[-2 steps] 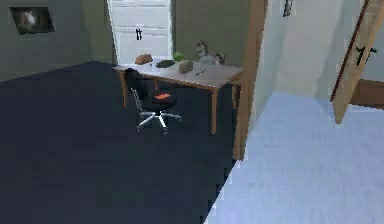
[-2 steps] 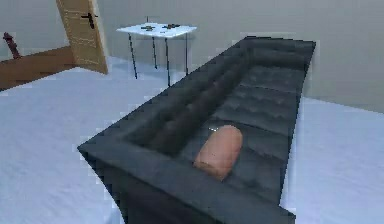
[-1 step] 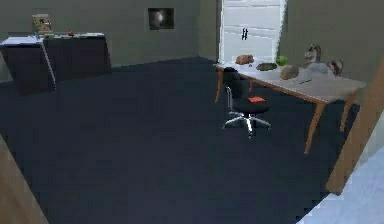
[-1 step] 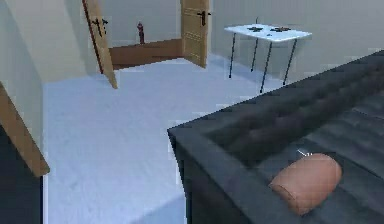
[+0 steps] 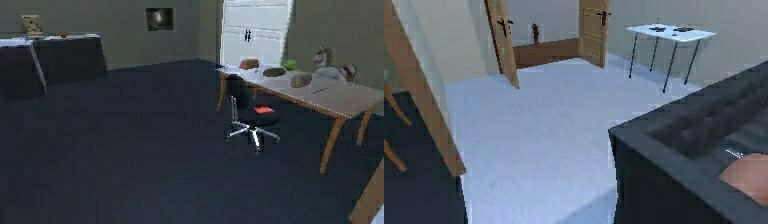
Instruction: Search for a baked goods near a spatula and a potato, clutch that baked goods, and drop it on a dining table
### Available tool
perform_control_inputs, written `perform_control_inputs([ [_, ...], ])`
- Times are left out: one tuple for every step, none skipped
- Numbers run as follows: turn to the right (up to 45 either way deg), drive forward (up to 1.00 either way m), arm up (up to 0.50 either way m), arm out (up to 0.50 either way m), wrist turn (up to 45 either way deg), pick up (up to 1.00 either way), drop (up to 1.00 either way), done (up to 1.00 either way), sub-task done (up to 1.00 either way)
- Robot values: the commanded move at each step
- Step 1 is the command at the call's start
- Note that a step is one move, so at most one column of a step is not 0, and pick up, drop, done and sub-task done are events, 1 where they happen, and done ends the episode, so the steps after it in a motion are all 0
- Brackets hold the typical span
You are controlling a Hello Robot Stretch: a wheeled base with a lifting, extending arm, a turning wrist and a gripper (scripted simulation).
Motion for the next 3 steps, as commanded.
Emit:
perform_control_inputs([
  [-30.0, 0.0, 0.0, 0.0, 0.0, 0.0, 0.0, 0.0, 0.0],
  [0.0, 1.0, 0.0, 0.0, 0.0, 0.0, 0.0, 0.0, 0.0],
  [0.0, 1.0, 0.0, 0.0, 0.0, 0.0, 0.0, 0.0, 0.0],
])
